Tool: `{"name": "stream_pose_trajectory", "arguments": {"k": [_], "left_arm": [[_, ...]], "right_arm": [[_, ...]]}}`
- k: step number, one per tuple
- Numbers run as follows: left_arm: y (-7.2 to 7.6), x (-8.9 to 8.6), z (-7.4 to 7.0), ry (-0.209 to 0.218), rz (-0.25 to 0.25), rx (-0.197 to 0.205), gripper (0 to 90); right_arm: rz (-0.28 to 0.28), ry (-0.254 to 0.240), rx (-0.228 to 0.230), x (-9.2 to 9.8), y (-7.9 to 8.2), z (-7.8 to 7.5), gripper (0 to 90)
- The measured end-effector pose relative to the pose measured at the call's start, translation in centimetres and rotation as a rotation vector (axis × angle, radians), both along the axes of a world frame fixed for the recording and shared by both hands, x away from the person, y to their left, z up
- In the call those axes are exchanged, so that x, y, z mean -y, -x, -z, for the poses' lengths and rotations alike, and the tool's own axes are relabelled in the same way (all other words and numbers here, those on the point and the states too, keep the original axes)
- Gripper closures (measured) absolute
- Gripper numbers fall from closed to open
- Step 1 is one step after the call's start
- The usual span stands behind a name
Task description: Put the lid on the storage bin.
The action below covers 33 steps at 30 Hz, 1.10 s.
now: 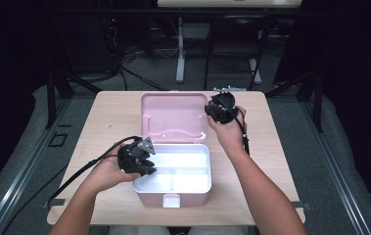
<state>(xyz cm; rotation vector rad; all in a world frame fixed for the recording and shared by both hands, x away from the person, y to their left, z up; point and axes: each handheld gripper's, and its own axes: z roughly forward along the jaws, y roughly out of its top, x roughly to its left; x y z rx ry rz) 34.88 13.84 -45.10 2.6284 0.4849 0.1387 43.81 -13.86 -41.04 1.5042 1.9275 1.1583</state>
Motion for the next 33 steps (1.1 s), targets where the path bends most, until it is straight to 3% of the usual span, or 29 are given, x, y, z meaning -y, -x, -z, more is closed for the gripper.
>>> {"name": "stream_pose_trajectory", "arguments": {"k": [7,15,26,31,33], "left_arm": [[0.0,0.0,0.0,0.001,-0.003,0.005,75.6],[0.0,0.0,0.0,-0.002,-0.003,0.004,75.6],[0.0,0.0,0.0,0.002,-0.004,0.004,75.7],[0.1,0.0,0.0,0.000,-0.007,0.007,75.7],[0.1,0.1,0.0,-0.004,-0.007,0.011,75.5]], "right_arm": [[-0.017,-0.021,0.043,0.3,1.5,-0.6,87.0],[-0.038,-0.012,0.077,0.5,2.7,-1.0,87.1],[-0.052,-0.020,0.099,0.7,3.9,-1.3,87.3],[-0.069,0.008,0.149,0.6,5.7,-1.5,87.2],[-0.077,-0.006,0.159,0.8,6.3,-1.5,87.2]]}}
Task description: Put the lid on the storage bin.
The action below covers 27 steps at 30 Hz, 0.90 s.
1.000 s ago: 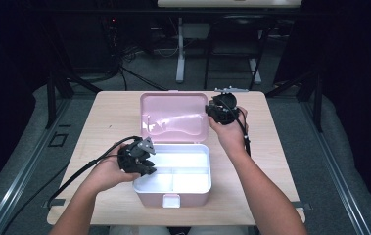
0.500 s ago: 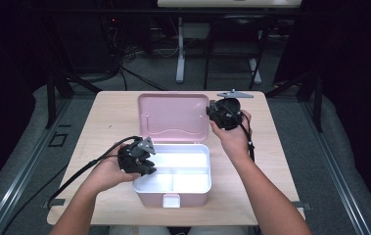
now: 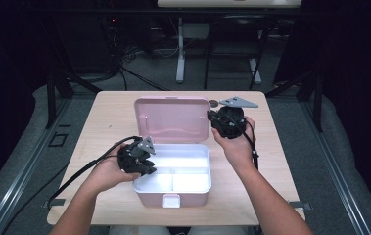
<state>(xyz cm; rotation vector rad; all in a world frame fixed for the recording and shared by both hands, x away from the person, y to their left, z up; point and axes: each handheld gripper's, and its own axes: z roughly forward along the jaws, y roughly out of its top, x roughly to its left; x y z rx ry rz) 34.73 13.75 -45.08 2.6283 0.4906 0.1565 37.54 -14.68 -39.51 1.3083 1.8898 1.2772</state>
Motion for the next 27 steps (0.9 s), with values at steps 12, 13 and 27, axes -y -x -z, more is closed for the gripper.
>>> {"name": "stream_pose_trajectory", "arguments": {"k": [12,13,27], "left_arm": [[0.2,0.0,-0.1,-0.004,-0.003,0.004,71.6],[0.3,0.0,-0.1,-0.006,-0.004,0.003,69.9],[0.7,-0.1,-0.5,-0.007,0.013,0.005,59.1]], "right_arm": [[-0.033,0.012,0.051,0.3,2.6,0.2,87.0],[-0.032,0.013,0.058,0.3,2.6,0.2,86.8],[-0.046,-0.027,0.044,0.6,3.0,0.3,85.4]]}}
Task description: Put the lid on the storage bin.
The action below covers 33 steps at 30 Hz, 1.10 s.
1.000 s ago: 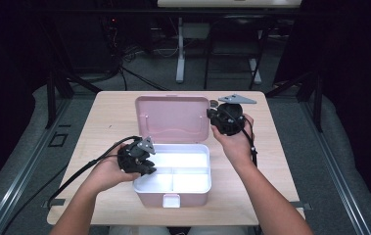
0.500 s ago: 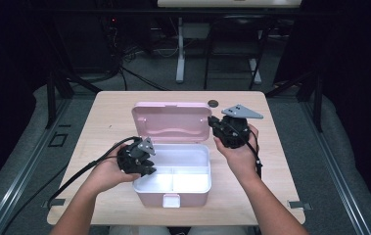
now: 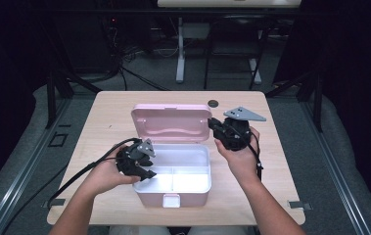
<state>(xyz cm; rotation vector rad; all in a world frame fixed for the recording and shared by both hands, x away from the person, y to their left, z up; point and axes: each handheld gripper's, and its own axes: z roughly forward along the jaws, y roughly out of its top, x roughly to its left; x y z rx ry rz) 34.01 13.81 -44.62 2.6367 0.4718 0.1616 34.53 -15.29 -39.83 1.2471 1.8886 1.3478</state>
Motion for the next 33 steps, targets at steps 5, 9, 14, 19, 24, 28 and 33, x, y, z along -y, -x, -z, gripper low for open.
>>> {"name": "stream_pose_trajectory", "arguments": {"k": [5,9,14,19,24,28,33], "left_arm": [[0.1,-0.1,-0.1,0.004,-0.003,0.009,55.3],[0.0,-0.1,-0.1,0.000,-0.011,0.027,53.9],[0.0,-0.4,-0.5,0.017,-0.019,0.028,53.2],[0.2,-1.0,-1.3,0.051,-0.039,0.035,54.4],[0.3,-2.0,-2.1,0.093,-0.071,0.053,57.2],[0.0,-3.4,-2.6,0.158,-0.129,0.068,57.6],[-0.3,-4.9,-3.1,0.212,-0.200,0.110,58.0]], "right_arm": [[-0.004,-0.002,-0.003,0.1,0.0,0.0,85.3],[-0.004,-0.001,-0.003,0.1,0.0,0.0,85.3],[-0.004,-0.006,-0.004,0.1,0.0,0.0,85.3],[-0.004,-0.006,-0.005,0.1,0.1,0.0,85.3],[-0.007,-0.009,-0.001,0.1,0.3,0.1,85.1],[-0.010,-0.010,-0.001,0.2,0.5,0.2,85.1],[-0.013,-0.008,0.002,0.2,0.7,0.2,85.1]]}}
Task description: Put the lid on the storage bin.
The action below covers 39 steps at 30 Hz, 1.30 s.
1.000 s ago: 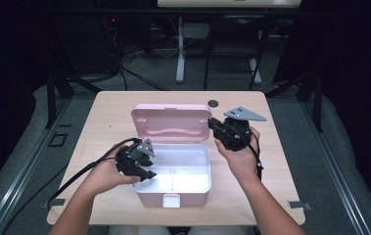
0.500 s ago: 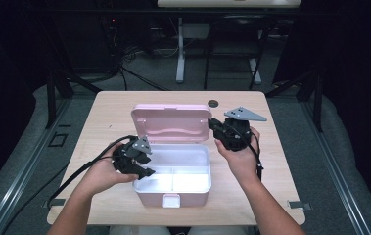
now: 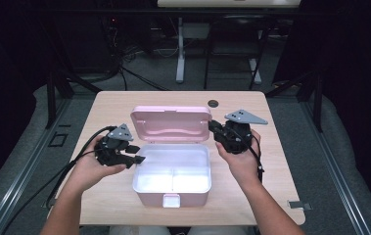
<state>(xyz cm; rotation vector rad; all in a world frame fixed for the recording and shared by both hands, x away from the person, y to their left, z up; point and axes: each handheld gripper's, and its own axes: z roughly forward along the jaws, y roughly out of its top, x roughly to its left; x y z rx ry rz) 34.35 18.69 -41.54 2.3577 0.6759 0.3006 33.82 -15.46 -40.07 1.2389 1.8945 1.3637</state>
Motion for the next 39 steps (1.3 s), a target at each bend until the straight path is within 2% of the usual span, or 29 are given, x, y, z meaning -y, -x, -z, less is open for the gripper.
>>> {"name": "stream_pose_trajectory", "arguments": {"k": [2,5,12,17,21,23,24,25,27,28,29,30,31,32,33,36,39], "left_arm": [[-0.2,-0.4,-0.1,0.002,-0.035,0.024,58.1],[-0.3,-0.8,-0.2,0.034,-0.058,0.039,58.1],[-0.5,-1.4,-0.4,0.065,-0.097,0.059,58.7],[-0.4,-1.7,-0.7,0.092,-0.119,0.088,59.8],[-0.5,-1.8,-1.0,0.144,-0.159,0.127,59.9],[-1.1,-1.9,-1.5,0.198,-0.197,0.147,59.1],[-1.6,-2.0,-1.9,0.219,-0.224,0.169,54.4],[-2.2,-2.1,-2.2,0.233,-0.253,0.189,50.8],[-3.6,-1.9,-2.4,0.266,-0.262,0.188,47.9],[-4.4,-1.8,-2.4,0.291,-0.259,0.183,46.4],[-5.4,-1.6,-2.4,0.293,-0.258,0.167,47.0],[-6.2,-1.4,-2.2,0.323,-0.241,0.152,55.1],[-6.7,-1.2,-2.0,0.356,-0.224,0.124,65.3],[-6.8,-0.9,-1.9,0.353,-0.233,0.134,73.7],[-6.8,-0.8,-1.8,0.346,-0.243,0.139,75.0],[-6.9,-1.0,-1.7,0.369,-0.244,0.120,76.0],[-6.6,-1.1,-1.9,0.364,-0.236,0.121,77.7]], "right_arm": [[-0.002,0.001,0.003,0.0,0.1,0.1,85.2],[-0.003,-0.001,0.003,0.1,0.2,0.2,85.2],[-0.006,-0.009,-0.005,0.3,0.5,0.7,85.8],[-0.003,-0.008,0.000,0.4,0.8,0.7,88.8],[-0.035,-0.011,-0.014,0.1,0.7,0.8,90.0],[-0.035,-0.004,-0.003,-0.1,0.9,0.7,90.0],[-0.032,-0.009,0.007,-0.1,1.0,0.6,86.7],[-0.029,-0.028,0.022,0.1,1.1,0.5,79.2],[-0.020,-0.095,0.078,0.6,1.1,0.3,61.8],[-0.007,-0.118,0.103,0.8,0.7,0.2,58.0],[0.003,-0.128,0.126,0.9,-0.3,0.1,52.8],[0.003,-0.114,0.134,1.0,-1.6,-0.1,49.4],[-0.029,-0.117,0.079,1.0,-3.2,-0.2,58.2],[-0.063,-0.147,0.023,0.9,-4.1,-0.2,60.2],[-0.087,-0.160,0.002,0.8,-4.6,-0.2,63.1],[-0.060,-0.096,-0.008,0.3,-5.0,0.1,73.1],[-0.061,-0.095,-0.006,0.4,-4.8,0.2,76.1]]}}
